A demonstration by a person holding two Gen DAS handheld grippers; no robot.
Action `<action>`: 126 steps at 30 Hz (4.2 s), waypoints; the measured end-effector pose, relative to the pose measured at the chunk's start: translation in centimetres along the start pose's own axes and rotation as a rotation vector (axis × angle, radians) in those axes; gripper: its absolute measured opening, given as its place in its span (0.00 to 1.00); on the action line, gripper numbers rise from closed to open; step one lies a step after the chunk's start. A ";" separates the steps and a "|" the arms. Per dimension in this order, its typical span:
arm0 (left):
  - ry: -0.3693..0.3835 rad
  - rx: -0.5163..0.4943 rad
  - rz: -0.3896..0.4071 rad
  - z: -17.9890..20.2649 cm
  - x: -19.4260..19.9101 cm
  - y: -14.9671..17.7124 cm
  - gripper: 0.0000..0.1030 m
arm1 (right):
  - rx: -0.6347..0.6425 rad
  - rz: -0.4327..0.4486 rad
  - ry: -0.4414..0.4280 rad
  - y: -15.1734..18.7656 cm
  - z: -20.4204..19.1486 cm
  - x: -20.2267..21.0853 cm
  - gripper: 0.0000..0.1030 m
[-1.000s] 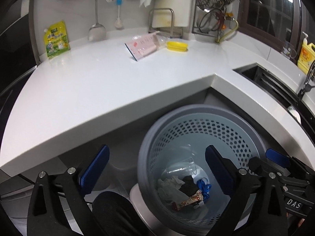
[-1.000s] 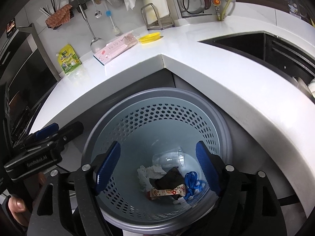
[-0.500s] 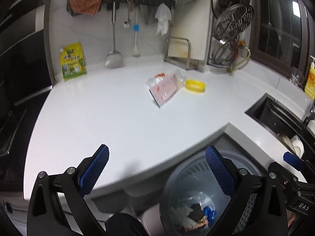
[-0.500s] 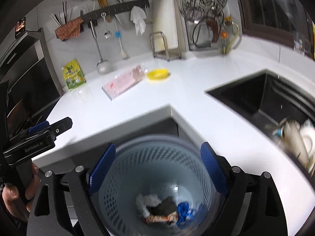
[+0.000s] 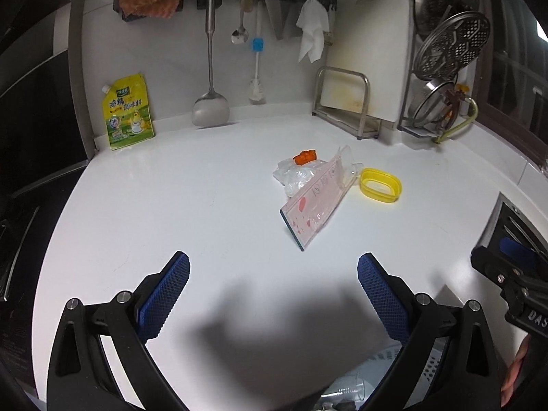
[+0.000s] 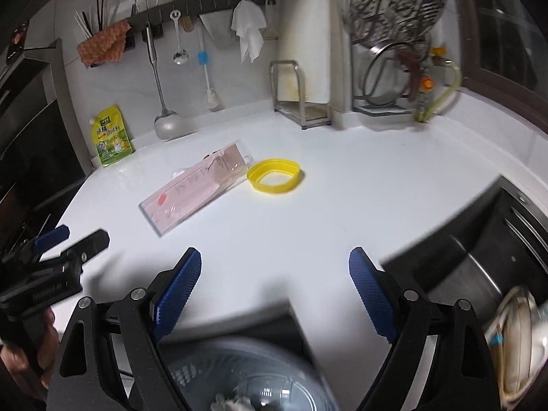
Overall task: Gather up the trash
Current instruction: 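Reach the right gripper to the yellow lid and grasp its rim, then grasp the pink clear box with the left gripper while the right gripper holds the lid, then carry box and lid over the grey bin and open both grippers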
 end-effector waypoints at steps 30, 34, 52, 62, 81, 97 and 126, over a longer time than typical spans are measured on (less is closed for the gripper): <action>-0.001 0.044 -0.066 -0.8 -6.9 -2.6 0.94 | -0.016 -0.242 0.065 -8.0 -1.4 -18.6 0.82; 0.003 0.043 -0.069 -0.7 -7.1 -2.8 0.94 | 0.002 -0.240 0.085 -8.4 -1.8 -19.3 0.82; 0.052 0.038 -0.117 0.5 -9.2 -3.9 0.94 | -0.051 -0.194 0.000 -8.2 2.1 -14.5 0.70; 0.043 0.011 -0.204 2.2 -12.0 -4.7 0.92 | -0.121 -0.146 -0.103 -7.5 4.2 -10.4 0.70; 0.131 -0.066 -0.086 4.5 -7.4 -4.4 0.03 | -0.104 -0.127 -0.125 -6.1 3.8 -8.8 0.70; 0.163 -0.094 0.019 5.1 -0.4 -3.7 0.03 | -0.108 -0.083 -0.097 -1.8 3.3 -2.9 0.70; 0.207 -0.144 0.065 4.7 12.3 5.4 0.03 | -0.127 -0.023 -0.058 9.4 -0.2 9.4 0.70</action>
Point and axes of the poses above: each gripper's, at about its wrist camera, not at the fingertips, and x roughly against the way its jaws point, z to its right, y to its underside, the point moved 1 cm from there along -x, roughly the way its jaws point, and after that the axes turned 10 degrees about -x, right-handed, at the moved point
